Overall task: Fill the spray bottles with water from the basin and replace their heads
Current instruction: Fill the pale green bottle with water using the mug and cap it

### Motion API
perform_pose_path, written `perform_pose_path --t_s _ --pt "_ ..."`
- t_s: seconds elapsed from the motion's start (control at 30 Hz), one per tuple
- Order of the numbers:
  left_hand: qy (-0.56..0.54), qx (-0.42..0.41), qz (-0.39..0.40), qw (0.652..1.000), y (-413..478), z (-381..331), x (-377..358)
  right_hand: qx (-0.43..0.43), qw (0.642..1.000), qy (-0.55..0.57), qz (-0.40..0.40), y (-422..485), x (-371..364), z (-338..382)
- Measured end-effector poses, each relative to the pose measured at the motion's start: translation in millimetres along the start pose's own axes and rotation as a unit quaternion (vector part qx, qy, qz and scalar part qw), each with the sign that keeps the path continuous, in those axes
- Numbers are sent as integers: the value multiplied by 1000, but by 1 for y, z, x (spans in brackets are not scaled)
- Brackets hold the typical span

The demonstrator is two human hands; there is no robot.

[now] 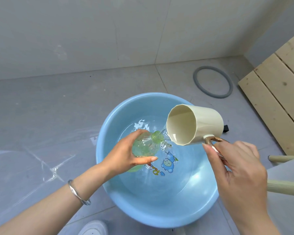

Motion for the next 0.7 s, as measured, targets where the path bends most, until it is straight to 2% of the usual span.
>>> perform_pose_path --t_s 0.7 --pt "-6 5 10 1000 -1 -6 -5 109 990 -89 -23 -1 1 12"
Point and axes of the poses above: each hand's wrist, its own y-axis towards the middle knuckle, its own x-axis out of the back of the hand, z = x × y, the point moved 8 cm from there along y, towards the middle knuckle, and after that the axes turned 3 degrees about x, right-handed, at the moved point
